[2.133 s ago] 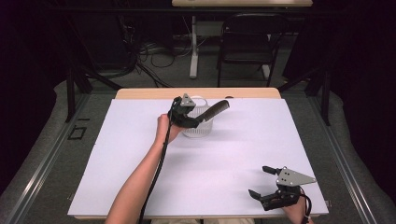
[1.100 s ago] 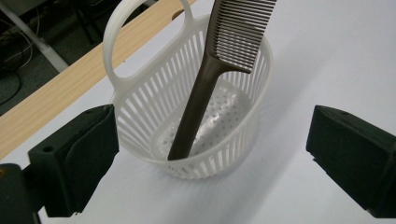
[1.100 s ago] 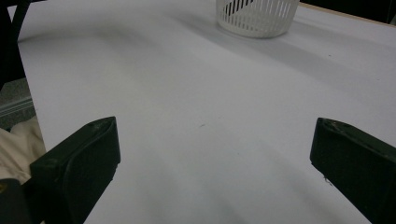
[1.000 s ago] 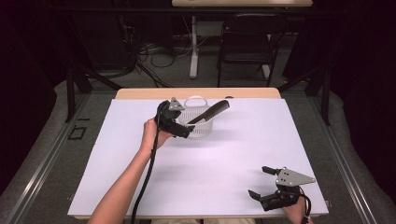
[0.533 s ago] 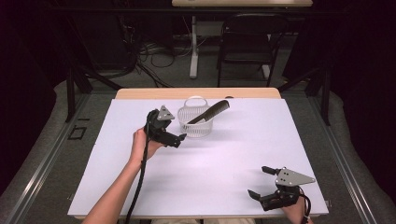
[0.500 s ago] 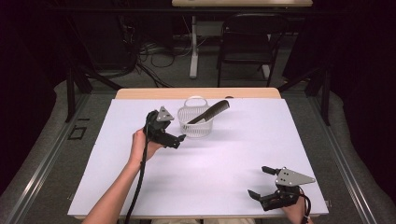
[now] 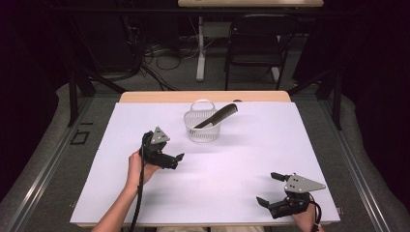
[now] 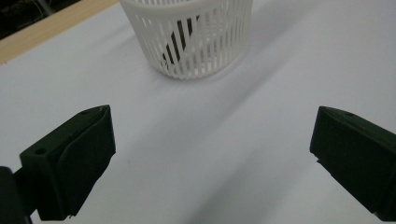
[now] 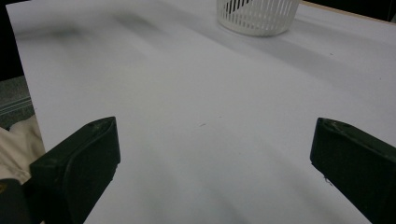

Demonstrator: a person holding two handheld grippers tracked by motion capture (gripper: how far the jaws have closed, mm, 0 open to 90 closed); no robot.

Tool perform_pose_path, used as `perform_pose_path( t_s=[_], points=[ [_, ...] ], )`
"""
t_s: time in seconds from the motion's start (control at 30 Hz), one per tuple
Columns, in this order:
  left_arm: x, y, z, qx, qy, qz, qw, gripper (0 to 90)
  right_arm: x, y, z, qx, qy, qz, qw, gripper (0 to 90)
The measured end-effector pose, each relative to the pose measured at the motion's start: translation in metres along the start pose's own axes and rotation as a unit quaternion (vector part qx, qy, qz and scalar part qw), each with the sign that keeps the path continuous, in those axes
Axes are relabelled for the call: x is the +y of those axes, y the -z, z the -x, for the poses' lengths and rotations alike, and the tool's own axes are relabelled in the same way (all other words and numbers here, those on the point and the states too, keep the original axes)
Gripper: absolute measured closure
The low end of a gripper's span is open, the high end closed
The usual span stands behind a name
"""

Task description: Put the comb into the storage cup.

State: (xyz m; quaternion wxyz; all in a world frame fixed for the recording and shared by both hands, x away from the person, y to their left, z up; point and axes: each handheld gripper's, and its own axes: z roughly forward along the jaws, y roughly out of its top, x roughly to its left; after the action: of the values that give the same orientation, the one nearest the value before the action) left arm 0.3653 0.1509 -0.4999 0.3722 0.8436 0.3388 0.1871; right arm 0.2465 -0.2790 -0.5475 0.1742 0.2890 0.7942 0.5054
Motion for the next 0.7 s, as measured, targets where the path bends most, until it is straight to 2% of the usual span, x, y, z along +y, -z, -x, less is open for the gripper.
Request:
perform_pose_path(
  t_s=[0.17,0.2,0.47,0.53,0.7],
  points=[
    [-0.009,0.003,0.008,0.004,0.000,0.007,1.0000,0.0,0.000,0.001,-0.001,0.001,0.000,-0.002,1.0000,1.2],
    [-0.013,0.005,0.010,0.004,0.003,0.017,0.9998,0.0,0.000,0.001,0.000,0.001,0.000,-0.002,1.0000,1.2],
    [-0.027,0.014,0.017,0.005,0.012,0.032,0.9994,0.0,0.000,0.001,-0.001,0.003,0.000,0.001,1.0000,1.2],
    [-0.035,0.017,0.022,0.010,0.015,0.043,0.9989,0.0,0.000,0.002,-0.001,0.003,0.001,0.003,1.0000,1.3],
    [-0.047,0.022,0.028,0.019,0.013,0.049,0.9985,0.0,0.001,0.002,-0.001,0.002,0.002,0.004,1.0000,1.2]
  ],
)
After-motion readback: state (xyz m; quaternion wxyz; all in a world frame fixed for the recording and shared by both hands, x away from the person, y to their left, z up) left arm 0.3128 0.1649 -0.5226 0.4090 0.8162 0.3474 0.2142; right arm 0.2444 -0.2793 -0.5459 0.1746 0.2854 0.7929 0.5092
